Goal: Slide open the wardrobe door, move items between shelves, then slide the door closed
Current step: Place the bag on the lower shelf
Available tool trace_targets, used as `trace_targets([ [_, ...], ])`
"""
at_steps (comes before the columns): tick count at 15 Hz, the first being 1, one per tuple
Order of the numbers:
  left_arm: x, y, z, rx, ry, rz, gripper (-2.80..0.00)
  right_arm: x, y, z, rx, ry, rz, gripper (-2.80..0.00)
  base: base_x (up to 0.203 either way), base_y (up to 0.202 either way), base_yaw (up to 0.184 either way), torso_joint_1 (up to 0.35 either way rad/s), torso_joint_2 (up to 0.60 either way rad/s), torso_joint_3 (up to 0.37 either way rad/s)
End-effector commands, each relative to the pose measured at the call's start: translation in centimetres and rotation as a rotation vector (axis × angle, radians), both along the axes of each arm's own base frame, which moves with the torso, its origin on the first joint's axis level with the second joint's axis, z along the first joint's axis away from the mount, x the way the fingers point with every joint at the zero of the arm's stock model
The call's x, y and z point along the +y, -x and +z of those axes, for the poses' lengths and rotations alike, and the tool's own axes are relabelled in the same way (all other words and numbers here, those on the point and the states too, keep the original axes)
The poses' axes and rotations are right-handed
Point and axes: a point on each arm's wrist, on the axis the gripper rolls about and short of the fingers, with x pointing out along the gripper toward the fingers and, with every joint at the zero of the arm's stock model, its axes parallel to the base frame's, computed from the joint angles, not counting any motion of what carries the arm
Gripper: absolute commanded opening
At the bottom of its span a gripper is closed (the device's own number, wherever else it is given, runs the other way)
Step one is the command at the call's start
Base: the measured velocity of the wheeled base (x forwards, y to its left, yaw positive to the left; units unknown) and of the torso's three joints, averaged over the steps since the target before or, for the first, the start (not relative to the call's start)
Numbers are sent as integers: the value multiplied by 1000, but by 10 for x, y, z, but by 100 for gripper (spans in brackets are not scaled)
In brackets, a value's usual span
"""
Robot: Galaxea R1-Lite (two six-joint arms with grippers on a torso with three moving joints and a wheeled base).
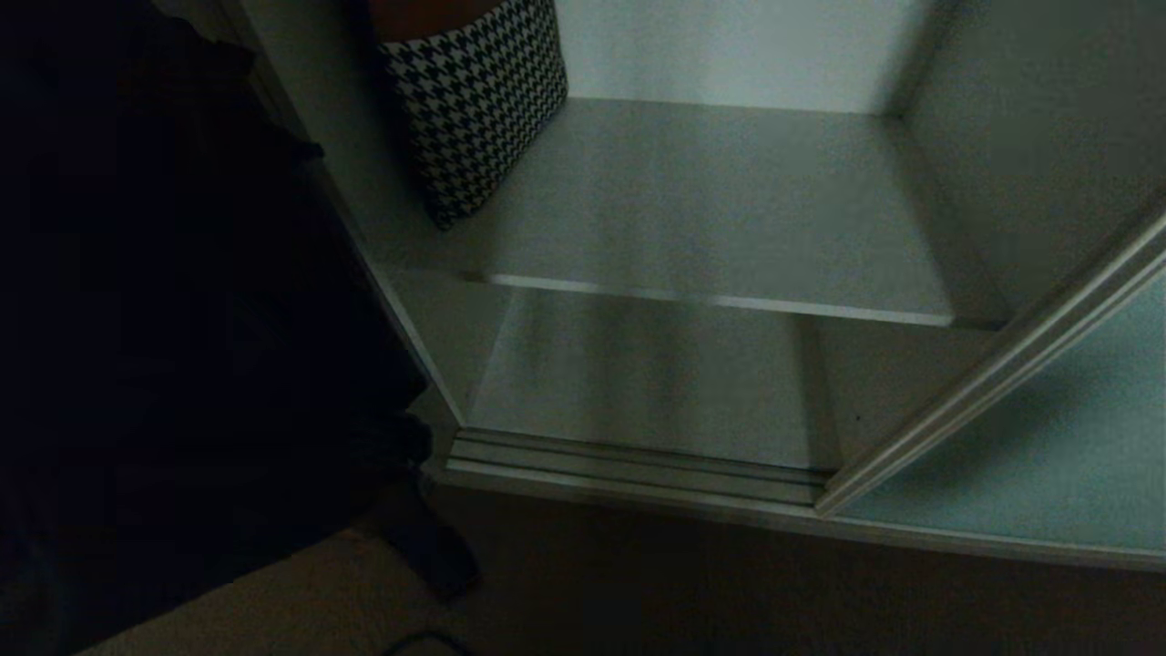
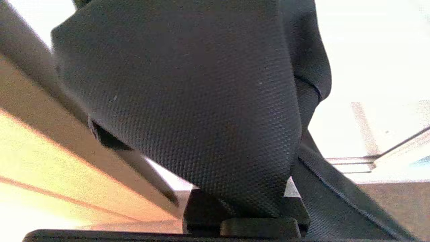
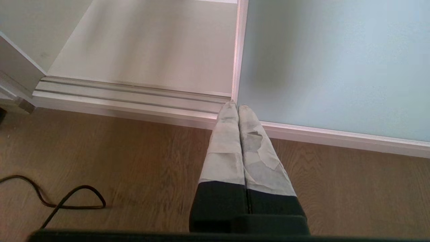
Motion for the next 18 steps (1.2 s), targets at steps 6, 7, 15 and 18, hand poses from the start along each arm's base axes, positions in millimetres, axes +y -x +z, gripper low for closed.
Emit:
trace_targets([
  [6, 1, 45, -7, -89, 5, 35, -280, 0, 0, 0, -1, 0, 1, -280, 0, 0, 0, 0, 0, 0],
  [7, 0, 50, -11, -92, 5, 23, -280, 0, 0, 0, -1, 0, 0, -280, 0, 0, 0, 0, 0, 0],
  [15, -8, 97, -38, -102, -13, -1, -280, 0, 0, 0, -1, 0, 0, -280, 0, 0, 0, 0, 0, 0],
  [18, -12, 112, -45, -136, -19, 29, -280, 0, 0, 0, -1, 0, 0, -280, 0, 0, 0, 0, 0, 0],
])
